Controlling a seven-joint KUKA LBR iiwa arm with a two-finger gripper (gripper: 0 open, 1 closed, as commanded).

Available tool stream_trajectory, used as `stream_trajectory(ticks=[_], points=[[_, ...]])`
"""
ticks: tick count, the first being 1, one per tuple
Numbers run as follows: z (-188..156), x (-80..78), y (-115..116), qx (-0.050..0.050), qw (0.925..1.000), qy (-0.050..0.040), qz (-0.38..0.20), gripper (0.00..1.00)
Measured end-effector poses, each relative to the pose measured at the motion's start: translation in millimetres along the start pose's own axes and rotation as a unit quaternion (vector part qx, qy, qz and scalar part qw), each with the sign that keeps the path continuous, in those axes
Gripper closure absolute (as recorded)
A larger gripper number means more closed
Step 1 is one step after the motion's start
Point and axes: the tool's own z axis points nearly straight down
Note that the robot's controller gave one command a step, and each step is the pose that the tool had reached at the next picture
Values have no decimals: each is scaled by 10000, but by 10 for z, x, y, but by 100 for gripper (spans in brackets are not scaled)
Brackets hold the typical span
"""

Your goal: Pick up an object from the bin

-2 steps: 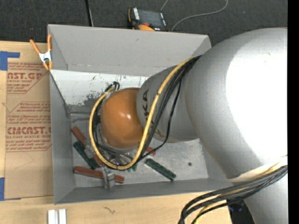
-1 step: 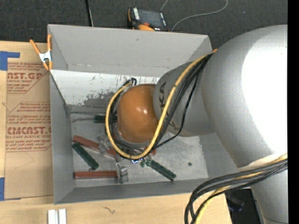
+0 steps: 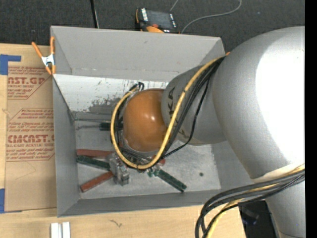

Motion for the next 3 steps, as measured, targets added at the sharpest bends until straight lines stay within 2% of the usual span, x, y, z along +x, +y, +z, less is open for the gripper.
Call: stream_trajectory(ticks=[1, 2, 3], points=[[21, 22, 0, -1, 10000, 38, 0, 0], [20, 22, 0, -2, 10000, 38, 1, 100], [-1393, -26, -199, 16, 9984, -14, -562, 100]])
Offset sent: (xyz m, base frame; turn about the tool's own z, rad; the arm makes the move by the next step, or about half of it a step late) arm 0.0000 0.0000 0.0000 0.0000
